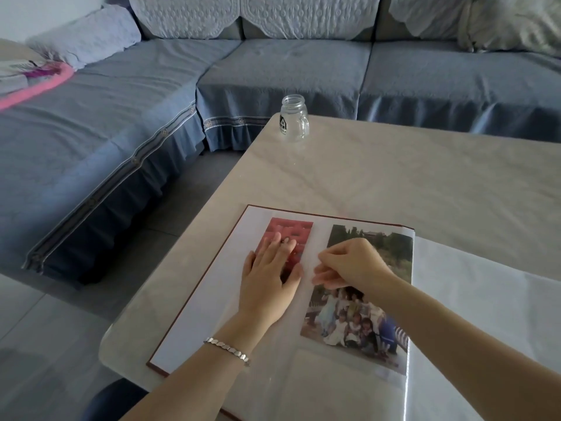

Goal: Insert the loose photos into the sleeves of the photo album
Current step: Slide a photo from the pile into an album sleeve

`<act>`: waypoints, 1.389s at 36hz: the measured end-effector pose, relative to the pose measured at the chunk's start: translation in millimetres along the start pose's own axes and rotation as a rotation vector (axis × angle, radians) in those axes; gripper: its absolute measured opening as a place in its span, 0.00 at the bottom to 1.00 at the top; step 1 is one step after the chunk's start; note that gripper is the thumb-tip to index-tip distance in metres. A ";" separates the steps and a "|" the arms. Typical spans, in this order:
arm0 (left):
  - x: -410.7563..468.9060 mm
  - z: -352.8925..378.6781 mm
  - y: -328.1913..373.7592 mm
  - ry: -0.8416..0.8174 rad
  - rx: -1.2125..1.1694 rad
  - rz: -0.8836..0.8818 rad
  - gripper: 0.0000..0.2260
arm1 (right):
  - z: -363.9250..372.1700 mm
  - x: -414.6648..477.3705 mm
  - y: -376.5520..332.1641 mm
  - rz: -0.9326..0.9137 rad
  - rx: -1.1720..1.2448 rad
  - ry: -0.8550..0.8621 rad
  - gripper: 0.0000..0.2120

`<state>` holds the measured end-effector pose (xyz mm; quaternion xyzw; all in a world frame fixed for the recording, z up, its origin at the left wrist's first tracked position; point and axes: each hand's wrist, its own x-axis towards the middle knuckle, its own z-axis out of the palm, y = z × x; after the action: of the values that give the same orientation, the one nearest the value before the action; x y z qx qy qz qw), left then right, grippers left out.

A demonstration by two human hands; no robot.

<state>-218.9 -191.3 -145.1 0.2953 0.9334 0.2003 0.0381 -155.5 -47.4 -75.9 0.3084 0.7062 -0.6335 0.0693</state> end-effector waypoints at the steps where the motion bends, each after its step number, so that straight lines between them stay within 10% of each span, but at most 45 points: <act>1: 0.7 -1.0 0.0 -0.029 0.026 -0.004 0.24 | -6.9 -5.4 2.1 -0.036 -0.010 0.019 0.04; 11: -5.7 -22.4 15.7 -0.031 0.216 -0.042 0.35 | -102.7 -83.5 46.7 -0.232 -0.233 0.214 0.09; 21: -26.0 -21.7 133.2 -0.026 -0.084 0.289 0.14 | -204.8 -179.6 130.9 -0.231 -0.593 0.560 0.15; 25: -39.3 -15.3 184.5 -0.148 -0.149 0.481 0.13 | -237.3 -207.6 168.5 -0.141 -0.763 0.682 0.06; 33: -64.2 9.6 233.8 -0.262 -0.178 0.462 0.09 | -264.8 -246.0 221.1 0.415 -1.013 0.677 0.27; 50: -76.6 7.2 243.8 -0.359 -0.412 0.292 0.07 | -262.6 -250.4 220.4 -0.145 -1.083 1.015 0.04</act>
<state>-23.8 -50.4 -58.7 0.4432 0.7991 0.3332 0.2323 237.2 113.2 -92.1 0.4385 0.8832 0.0205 -0.1651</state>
